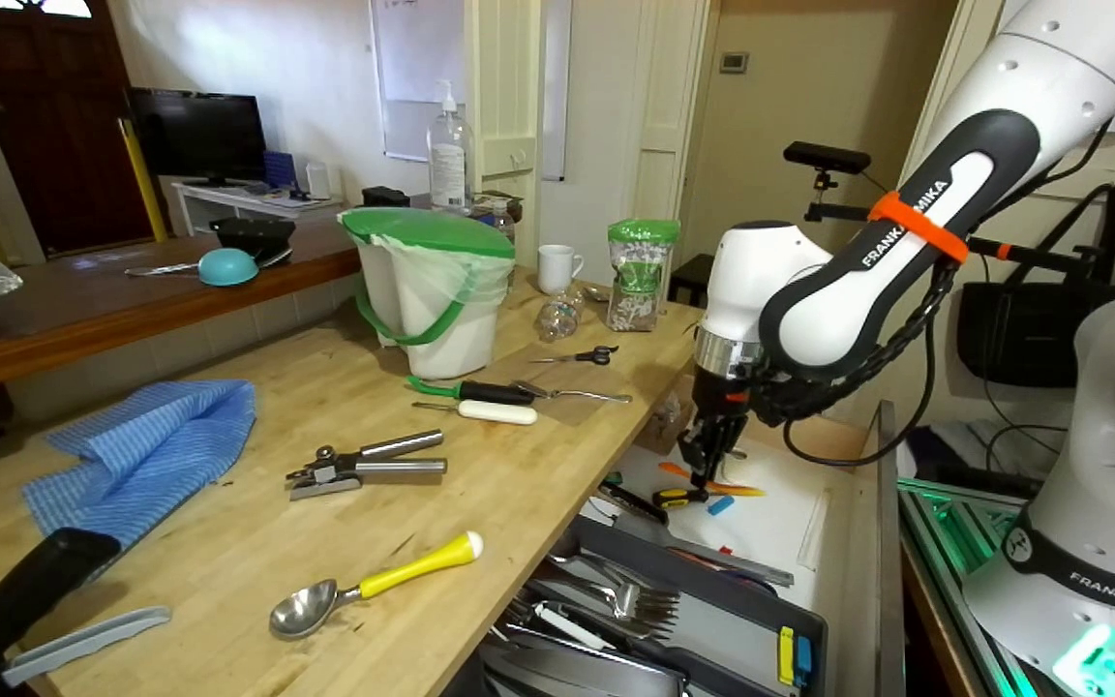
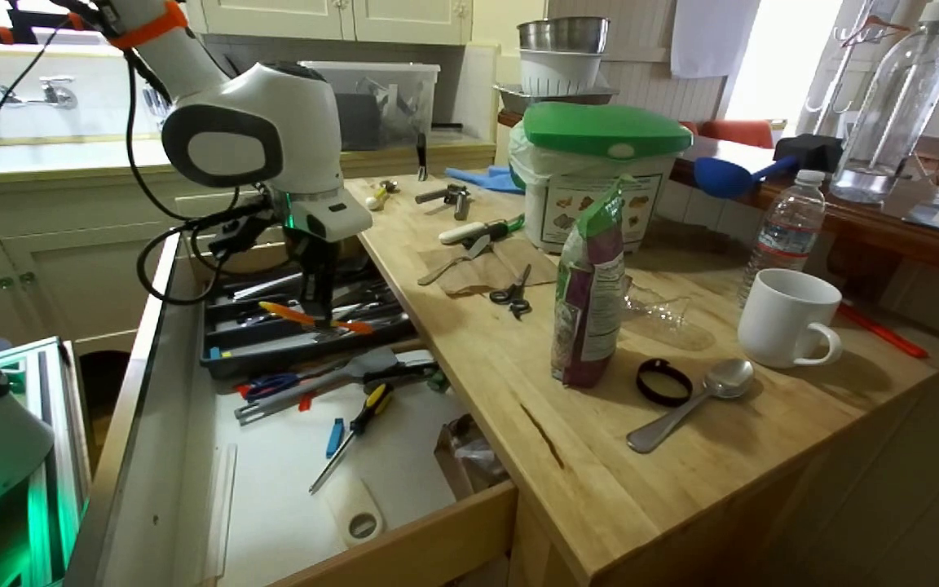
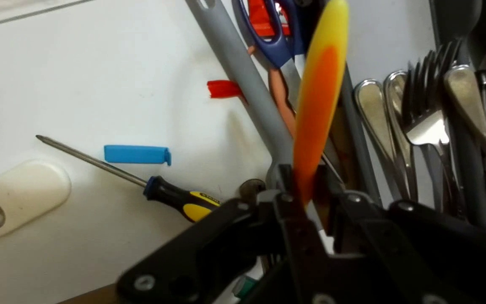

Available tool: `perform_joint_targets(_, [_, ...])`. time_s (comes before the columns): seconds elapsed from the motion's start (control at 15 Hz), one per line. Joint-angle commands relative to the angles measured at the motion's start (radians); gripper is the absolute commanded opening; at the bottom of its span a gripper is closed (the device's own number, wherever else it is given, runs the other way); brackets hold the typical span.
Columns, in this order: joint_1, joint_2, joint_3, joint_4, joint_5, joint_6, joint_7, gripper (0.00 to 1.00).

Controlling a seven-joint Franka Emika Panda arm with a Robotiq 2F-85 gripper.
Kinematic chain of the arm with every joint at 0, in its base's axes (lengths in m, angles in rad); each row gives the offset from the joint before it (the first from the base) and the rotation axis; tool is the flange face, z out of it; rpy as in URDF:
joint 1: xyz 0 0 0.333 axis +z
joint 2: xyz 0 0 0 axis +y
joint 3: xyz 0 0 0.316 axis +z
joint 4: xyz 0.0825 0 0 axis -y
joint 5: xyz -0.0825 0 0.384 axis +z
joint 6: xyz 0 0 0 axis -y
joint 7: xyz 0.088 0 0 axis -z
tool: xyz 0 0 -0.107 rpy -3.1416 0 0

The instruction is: Put the orange spoon in the open drawer.

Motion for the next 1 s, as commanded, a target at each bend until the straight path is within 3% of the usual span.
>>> perform_joint_targets(0.0, [0.004,0.010,-0.006,0.001,0.011,0.002,-0.011,0.16])
perform_joint_targets(0.13, [0.004,0.018,-0.007,0.002,0.020,0.005,-0.015,0.16])
perform_joint_targets(0.2, [0.000,0.048,-0.010,0.009,-0.047,0.046,0.034,0.04])
perform_joint_targets(0.4, [0.001,0.138,-0.030,0.011,-0.299,0.197,0.178,0.04])
perform_joint_targets(0.6, [0.063,0.218,-0.131,0.029,-0.531,0.291,0.324,0.04])
perform_joint_targets(0.73, [0.145,0.264,-0.226,0.043,-0.595,0.373,0.356,0.04])
perform_joint_targets(0.93, [0.193,0.322,-0.280,0.062,-0.670,0.498,0.381,0.04])
